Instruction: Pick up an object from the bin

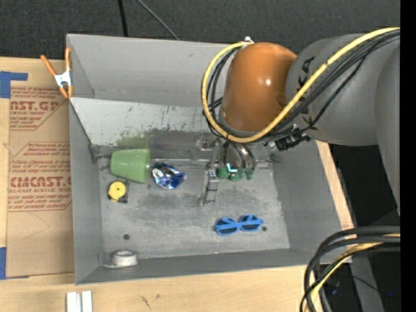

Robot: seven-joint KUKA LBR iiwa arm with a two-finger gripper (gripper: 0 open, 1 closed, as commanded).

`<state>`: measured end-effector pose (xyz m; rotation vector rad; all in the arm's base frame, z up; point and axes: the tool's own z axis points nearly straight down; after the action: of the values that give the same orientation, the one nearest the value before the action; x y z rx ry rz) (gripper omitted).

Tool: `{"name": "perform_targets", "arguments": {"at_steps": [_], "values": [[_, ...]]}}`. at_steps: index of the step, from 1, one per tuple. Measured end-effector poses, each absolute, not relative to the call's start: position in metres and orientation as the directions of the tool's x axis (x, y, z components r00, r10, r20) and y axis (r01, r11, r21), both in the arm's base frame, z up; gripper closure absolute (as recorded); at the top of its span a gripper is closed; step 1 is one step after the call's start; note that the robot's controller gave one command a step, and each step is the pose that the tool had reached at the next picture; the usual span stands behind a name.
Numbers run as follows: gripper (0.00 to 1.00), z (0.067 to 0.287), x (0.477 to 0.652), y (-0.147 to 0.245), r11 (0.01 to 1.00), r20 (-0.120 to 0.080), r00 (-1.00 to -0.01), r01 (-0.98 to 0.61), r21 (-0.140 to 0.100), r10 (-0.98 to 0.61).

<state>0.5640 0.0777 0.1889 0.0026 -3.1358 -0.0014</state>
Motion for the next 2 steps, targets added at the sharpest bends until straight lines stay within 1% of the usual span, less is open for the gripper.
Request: {"name": "perform_targets", "arguments": {"at_steps": [1,2], "values": [[0.0,0.067,0.576,0.135,0.991,-0.002,-0.991,0.134,0.002,0.134],[0.0,0.131,0.578,0.189,0.997,-0.006,-0.997,-0.075,0.003,-0.075]]}}
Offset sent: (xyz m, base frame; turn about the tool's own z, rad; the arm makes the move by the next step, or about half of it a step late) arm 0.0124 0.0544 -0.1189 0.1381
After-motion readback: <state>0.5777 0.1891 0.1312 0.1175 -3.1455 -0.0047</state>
